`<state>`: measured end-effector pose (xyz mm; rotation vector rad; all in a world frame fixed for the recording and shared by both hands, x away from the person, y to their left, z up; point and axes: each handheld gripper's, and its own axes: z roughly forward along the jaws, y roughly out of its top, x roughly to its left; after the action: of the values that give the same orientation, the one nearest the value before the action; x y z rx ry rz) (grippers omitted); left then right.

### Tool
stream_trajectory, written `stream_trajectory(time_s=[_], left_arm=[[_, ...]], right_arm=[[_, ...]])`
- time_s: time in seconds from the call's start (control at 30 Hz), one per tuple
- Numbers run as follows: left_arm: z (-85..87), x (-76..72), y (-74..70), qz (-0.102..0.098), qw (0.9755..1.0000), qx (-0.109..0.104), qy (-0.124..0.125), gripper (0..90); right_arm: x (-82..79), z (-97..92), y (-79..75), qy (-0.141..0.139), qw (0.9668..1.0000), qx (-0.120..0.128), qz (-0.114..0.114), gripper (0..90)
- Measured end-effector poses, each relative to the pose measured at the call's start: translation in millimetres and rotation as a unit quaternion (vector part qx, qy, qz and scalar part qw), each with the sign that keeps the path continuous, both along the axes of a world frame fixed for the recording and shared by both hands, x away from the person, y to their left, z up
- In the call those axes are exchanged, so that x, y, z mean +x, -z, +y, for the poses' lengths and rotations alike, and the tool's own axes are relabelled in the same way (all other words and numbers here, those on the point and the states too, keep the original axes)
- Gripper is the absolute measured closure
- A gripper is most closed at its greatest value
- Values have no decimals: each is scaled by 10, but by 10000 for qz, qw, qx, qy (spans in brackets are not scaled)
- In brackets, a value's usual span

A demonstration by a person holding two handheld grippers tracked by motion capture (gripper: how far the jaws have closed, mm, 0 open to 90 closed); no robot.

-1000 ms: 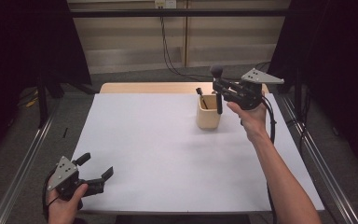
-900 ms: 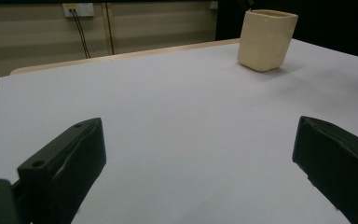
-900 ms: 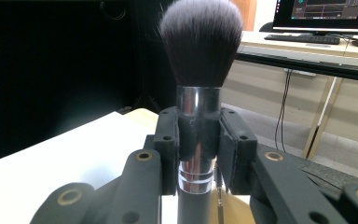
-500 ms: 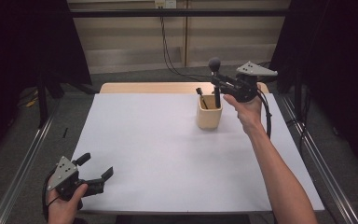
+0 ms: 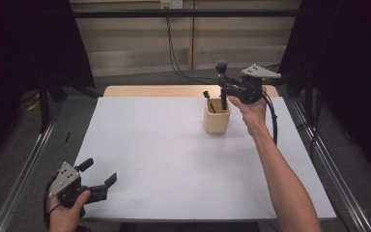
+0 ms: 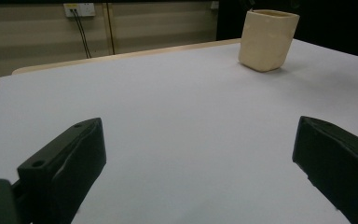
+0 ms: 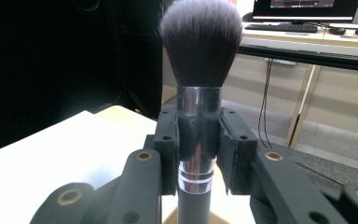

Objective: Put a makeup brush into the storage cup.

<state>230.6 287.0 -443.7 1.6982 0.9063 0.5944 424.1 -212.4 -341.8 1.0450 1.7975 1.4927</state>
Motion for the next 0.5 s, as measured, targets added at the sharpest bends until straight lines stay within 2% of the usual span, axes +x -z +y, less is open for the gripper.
stream_trajectory(time_s=[0.5], left_arm=[[12,-1,0,-10,10000,-18,5,27]], right_arm=[[89,17,217,26,10000,-51,72,718]])
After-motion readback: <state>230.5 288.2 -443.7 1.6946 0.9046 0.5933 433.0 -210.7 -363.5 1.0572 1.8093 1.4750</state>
